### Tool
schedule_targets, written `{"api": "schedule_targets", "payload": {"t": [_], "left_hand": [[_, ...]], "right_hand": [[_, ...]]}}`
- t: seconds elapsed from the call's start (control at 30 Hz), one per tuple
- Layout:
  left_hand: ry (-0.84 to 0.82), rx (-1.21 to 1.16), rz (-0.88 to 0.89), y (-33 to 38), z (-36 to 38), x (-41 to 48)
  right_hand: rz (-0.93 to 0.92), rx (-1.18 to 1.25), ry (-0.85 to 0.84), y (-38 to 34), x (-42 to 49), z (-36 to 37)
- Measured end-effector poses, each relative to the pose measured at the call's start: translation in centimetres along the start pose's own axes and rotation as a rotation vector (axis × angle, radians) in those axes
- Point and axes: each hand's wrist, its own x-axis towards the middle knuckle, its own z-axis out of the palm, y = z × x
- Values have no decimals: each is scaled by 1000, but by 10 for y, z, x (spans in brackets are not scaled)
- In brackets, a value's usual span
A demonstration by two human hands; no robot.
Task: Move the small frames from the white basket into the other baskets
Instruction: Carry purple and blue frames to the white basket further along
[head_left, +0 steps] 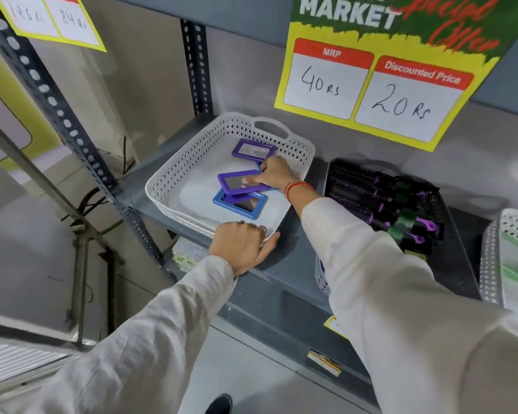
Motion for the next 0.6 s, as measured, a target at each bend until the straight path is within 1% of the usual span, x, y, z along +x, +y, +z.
{"api": "schedule_targets", "payload": {"t": [0.1, 0.23, 0.3, 0.37, 0.4, 0.47, 0.6], "left_hand": [[4, 22, 1, 0, -1, 0], [-12, 35, 12, 0, -1, 0], [-22, 32, 12, 0, -1, 0], [-25, 37, 12, 0, 0, 0], [-27, 40, 11, 0, -1, 0], [-29, 39, 12, 1, -1, 0], [-23, 17, -4, 1, -3, -1]], "right_hand": [[-17, -112, -97, -3, 3, -2], [-243, -268, -145, -12, 3, -10], [-290, -217, -268, -14, 3, -9], [-263, -128, -366, -14, 0, -8], [-258, -111, -386, -15, -2, -9], [-263, -113, -390, -16, -4, -11], [-261, -140, -330, -15, -3, -12]]}}
